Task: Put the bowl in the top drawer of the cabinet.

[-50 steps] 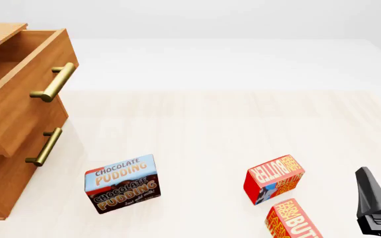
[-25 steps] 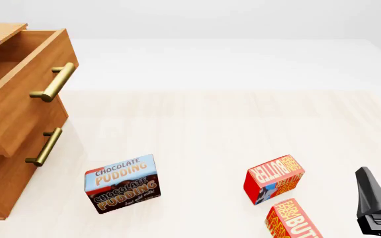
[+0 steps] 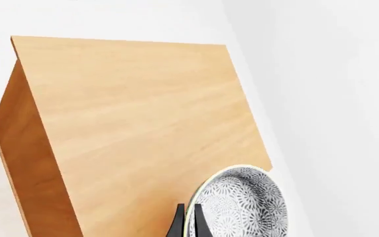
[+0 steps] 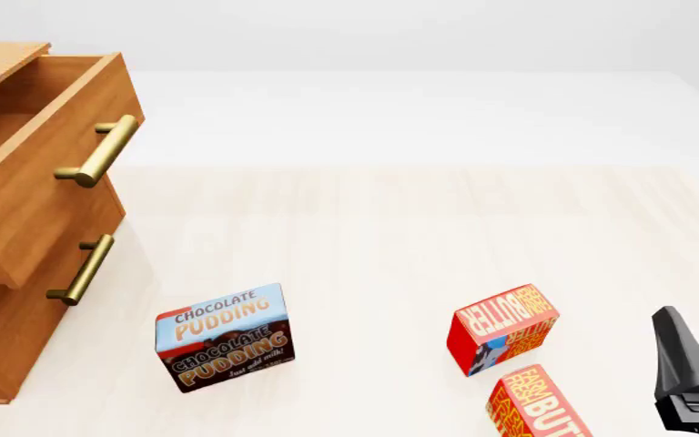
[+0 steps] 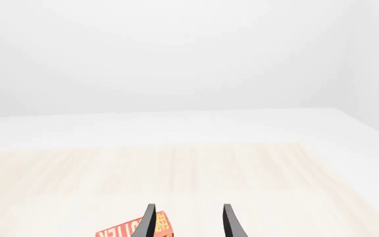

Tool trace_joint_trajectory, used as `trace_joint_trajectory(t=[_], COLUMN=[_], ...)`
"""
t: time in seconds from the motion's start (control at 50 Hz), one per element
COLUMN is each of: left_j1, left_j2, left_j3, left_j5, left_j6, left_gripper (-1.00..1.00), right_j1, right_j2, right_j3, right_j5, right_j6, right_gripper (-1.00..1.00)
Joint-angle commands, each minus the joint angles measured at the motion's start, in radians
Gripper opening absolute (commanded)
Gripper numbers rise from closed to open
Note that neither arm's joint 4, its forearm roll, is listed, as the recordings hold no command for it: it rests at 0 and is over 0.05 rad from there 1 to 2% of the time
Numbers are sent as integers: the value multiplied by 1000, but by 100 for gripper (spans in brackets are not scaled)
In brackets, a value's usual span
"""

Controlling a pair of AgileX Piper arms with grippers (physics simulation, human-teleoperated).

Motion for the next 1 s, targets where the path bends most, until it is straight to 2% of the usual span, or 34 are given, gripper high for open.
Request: trace_joint_trajectory(t=[0.02, 0.52, 0.54, 0.68, 1.0], left_j1=[39, -9, -8, 8, -33], left_j2=[37, 32, 33, 24, -4], left_j3=[8, 60, 63, 53, 71], left_j5=[-47, -78, -78, -73, -80], left_j6=[-5, -27, -25, -23, -26], left_gripper=[-100, -100, 100, 100, 100], right_j1=[0, 0, -1, 0, -1], right_j2=[0, 0, 0, 0, 0], right_j3=[0, 0, 0, 0, 0], right_j5=[0, -1, -1, -2, -4], right_j6=[0, 0, 0, 0, -3], right_gripper=[100, 100, 100, 100, 100])
